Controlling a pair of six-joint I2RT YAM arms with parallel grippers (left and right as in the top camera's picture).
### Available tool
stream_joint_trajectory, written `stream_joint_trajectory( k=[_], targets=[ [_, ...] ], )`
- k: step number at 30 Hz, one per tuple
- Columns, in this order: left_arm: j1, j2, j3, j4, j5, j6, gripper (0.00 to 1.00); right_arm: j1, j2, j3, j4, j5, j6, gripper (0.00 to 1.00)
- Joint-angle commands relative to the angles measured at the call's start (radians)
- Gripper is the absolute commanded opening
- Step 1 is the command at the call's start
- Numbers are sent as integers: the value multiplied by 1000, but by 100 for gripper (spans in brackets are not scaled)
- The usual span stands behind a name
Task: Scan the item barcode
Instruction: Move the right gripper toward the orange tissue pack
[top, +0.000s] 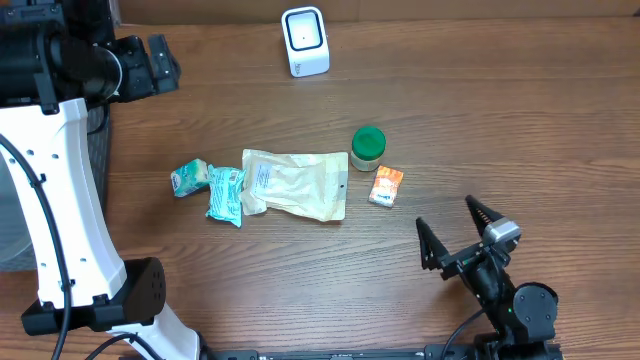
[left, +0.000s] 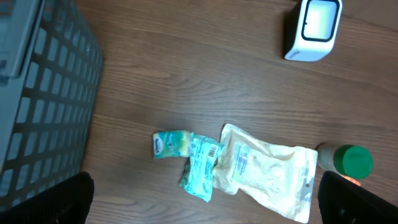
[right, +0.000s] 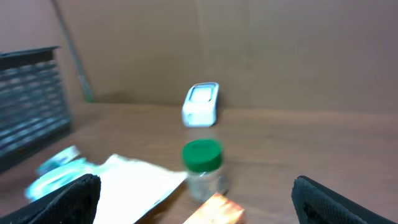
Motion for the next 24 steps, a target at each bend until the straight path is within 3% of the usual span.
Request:
stream_joint_trajectory(
  k=[1, 8, 18, 24],
  targets=[
    [0, 2, 10, -2, -7, 20, 100, -2, -4, 49, -51, -80, 60, 100],
    [-1, 2, 10, -2, -7, 20, 100, -2, 119, 260, -172, -88, 11, 100],
    [-1, 2, 10, -2, -7, 20, 100, -2, 571, 716, -562, -88, -60, 100],
    [-1, 2, 10, -2, -7, 20, 100, -2, 794, 801, -637, -111, -52, 100]
  ],
)
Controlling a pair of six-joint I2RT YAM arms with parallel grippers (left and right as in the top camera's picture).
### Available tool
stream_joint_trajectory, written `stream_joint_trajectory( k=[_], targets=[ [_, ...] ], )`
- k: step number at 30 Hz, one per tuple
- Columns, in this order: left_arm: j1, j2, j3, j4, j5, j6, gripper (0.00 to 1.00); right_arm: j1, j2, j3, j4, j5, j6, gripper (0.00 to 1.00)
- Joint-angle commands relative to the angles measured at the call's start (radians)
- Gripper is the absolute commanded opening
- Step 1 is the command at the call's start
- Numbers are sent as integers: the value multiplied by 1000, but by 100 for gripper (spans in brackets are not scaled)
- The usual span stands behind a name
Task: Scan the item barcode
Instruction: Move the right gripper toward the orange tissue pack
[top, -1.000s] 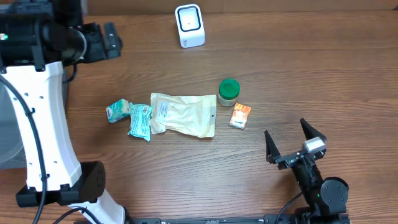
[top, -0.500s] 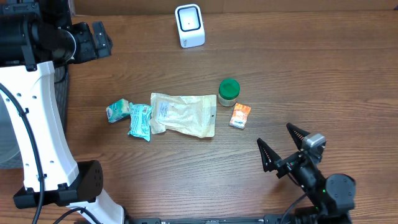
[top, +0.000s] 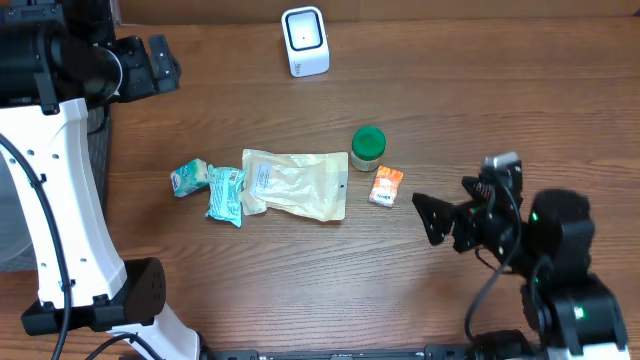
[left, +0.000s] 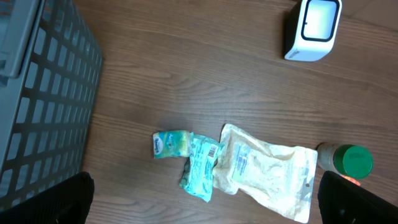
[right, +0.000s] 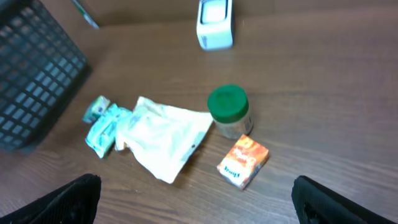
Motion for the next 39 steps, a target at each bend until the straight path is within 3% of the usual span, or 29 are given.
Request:
stream_joint_trajectory(
  k=[1, 8, 15, 20, 30, 39],
  targets=[
    [0, 2, 10, -2, -6, 20, 99, -2, 100, 23, -6, -47, -3, 100],
    [0, 2, 10, -2, -6, 20, 100, -2, 355, 23, 43, -170, 53, 97],
    [0, 2, 10, -2, -6, 20, 99, -2, 599, 23, 107, -91, 336, 46],
    [0, 2, 10, -2, -6, 20, 100, -2, 717, 23, 140, -18, 441, 44],
    [0, 2, 10, -2, -6, 20, 100, 0, 846, 22, 230, 19, 466, 45],
    [0, 2, 10, -2, -6, 20, 100, 0, 903, 21, 273, 14, 476, 39]
  ],
)
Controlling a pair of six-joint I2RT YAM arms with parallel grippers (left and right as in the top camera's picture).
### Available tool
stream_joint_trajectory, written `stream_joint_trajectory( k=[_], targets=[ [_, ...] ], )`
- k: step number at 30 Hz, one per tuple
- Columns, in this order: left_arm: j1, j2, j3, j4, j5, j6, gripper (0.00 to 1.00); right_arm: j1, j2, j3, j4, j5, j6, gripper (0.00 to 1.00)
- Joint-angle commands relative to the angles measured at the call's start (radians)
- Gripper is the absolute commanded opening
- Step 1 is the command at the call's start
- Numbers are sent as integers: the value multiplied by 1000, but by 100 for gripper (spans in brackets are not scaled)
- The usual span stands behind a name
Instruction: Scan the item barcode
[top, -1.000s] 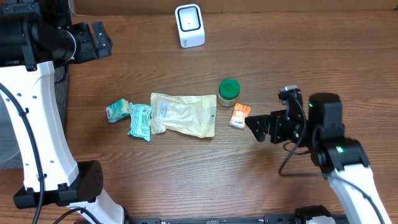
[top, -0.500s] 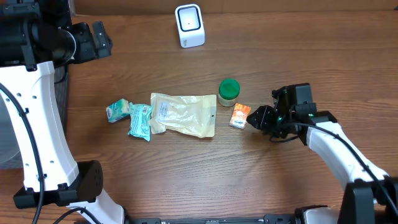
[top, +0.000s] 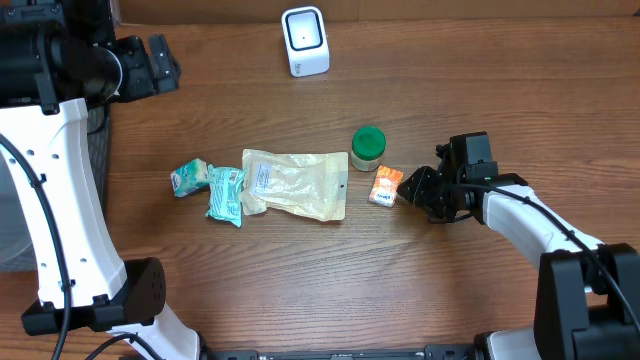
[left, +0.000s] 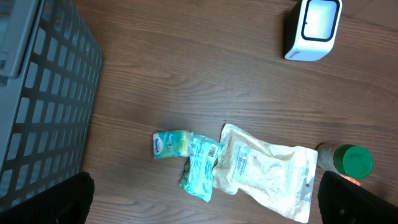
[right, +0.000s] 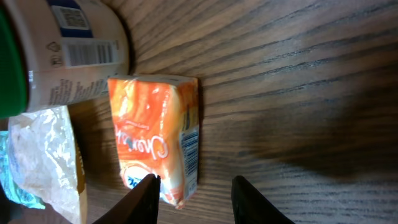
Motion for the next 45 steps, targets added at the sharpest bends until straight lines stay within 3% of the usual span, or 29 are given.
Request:
stream_joint_trajectory(
  k=[1, 16, 19, 21, 24, 31, 45],
  targets=[
    [0, 2, 10, -2, -6, 20, 100, 0, 24, 16, 9, 10, 9, 39],
    [0, 2, 10, -2, -6, 20, 99, 40, 86, 16, 88, -10, 5, 40],
    [0, 2, 10, -2, -6, 20, 100, 39, 85, 17, 87, -26, 3, 30],
    [0, 2, 10, -2, -6, 20, 99, 39, 77, 19, 87, -28, 1, 30],
    [0, 2, 10, -2, -6, 20, 100, 39, 43, 20, 83, -32, 1, 33],
    [0, 3, 10, -2, -6, 20, 100, 40, 8, 20, 79, -50, 78, 50],
    [0, 3, 10, -2, -6, 20, 100, 143, 63, 17, 130, 50, 167, 46]
  ],
)
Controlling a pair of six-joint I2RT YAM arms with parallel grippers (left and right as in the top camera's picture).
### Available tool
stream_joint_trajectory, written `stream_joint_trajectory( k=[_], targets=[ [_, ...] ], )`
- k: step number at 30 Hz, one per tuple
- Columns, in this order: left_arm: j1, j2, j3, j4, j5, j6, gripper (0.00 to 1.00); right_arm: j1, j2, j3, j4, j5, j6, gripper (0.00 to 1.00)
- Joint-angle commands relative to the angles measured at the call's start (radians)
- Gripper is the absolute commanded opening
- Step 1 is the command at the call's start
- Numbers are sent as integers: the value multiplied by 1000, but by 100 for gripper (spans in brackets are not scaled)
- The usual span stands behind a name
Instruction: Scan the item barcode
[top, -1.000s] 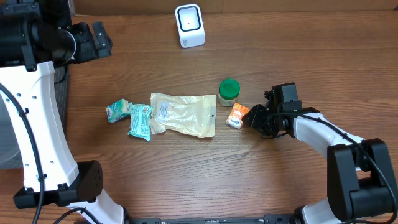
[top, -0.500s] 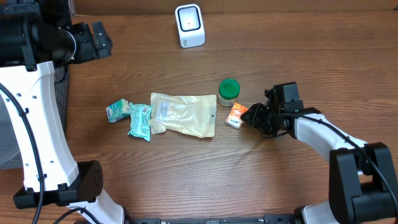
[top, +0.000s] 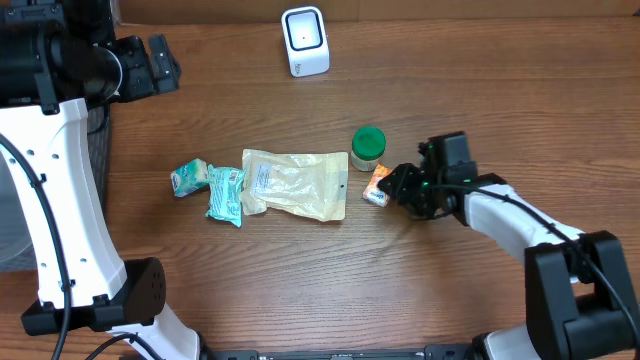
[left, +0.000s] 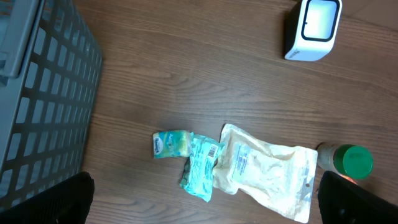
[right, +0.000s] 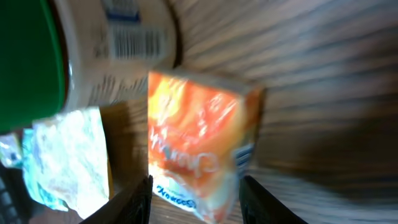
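A small orange packet (top: 377, 186) lies on the table just below a green-lidded jar (top: 368, 144). My right gripper (top: 393, 185) is at the packet's right side, open. In the right wrist view the packet (right: 199, 134) is blurred and fills the space between the two dark fingers (right: 140, 202), its lower end reaching in between them; contact cannot be told. The white barcode scanner (top: 305, 41) stands at the table's far edge. My left gripper (left: 208, 202) hangs high above the table's left part, wide open and empty.
A cream pouch (top: 296, 185) lies left of the packet, with two teal packets (top: 225, 194) further left. The jar (right: 121, 46) stands close against the packet. A grey wire basket (left: 37, 93) sits at the far left. The left arm's white column (top: 60, 200) rises at the left.
My right gripper has moved a little left, closer over the orange packet, so the packet now reaches in between the fingers. The left arm and the other items are unchanged.
My right gripper was first low at the table's front right, open. Then it was raised and turned toward the items. Then it sat just right of the orange packet. Now it straddles the packet's end. The left arm has stayed high and still.
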Motion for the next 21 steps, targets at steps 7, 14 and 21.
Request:
stream_joint_trajectory(
  k=[7, 14, 21],
  targets=[
    [0, 3, 10, -2, -6, 20, 100, 43, 35, 17, 1, 79, 60, 38],
    [0, 3, 10, -2, -6, 20, 100, 45, 35, 17, -2, 86, 60, 28],
    [0, 3, 10, -2, -6, 20, 100, 41, 19, 26, -55, 85, 57, 4]
  ],
)
